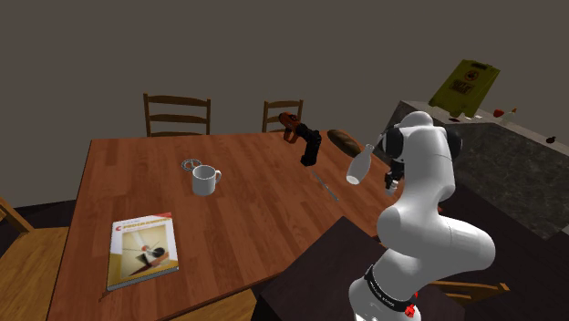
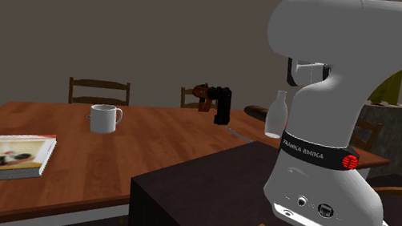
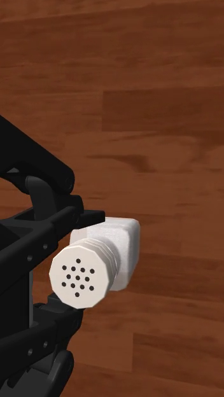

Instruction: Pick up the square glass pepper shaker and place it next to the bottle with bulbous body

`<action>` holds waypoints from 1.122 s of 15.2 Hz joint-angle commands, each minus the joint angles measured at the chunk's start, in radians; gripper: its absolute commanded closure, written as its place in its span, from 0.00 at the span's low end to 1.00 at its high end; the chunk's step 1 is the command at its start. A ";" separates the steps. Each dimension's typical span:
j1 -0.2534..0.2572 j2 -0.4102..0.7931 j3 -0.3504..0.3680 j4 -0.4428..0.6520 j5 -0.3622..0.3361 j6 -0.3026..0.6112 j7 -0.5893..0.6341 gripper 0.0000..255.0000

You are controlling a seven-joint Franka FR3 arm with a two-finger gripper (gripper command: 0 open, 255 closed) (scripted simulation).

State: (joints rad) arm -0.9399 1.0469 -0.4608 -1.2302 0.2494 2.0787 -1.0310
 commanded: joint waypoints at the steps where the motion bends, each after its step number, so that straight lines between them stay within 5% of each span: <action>1: -0.003 0.017 0.004 0.005 0.003 0.013 0.002 1.00; 12: -0.010 0.051 0.012 0.021 0.009 0.031 0.005 1.00; 13: -0.010 0.051 0.012 0.021 0.009 0.031 0.005 0.00; 17: -0.010 0.051 0.012 0.021 0.009 0.031 0.005 0.00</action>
State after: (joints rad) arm -0.9498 1.0982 -0.4488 -1.2088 0.2584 2.1099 -1.0260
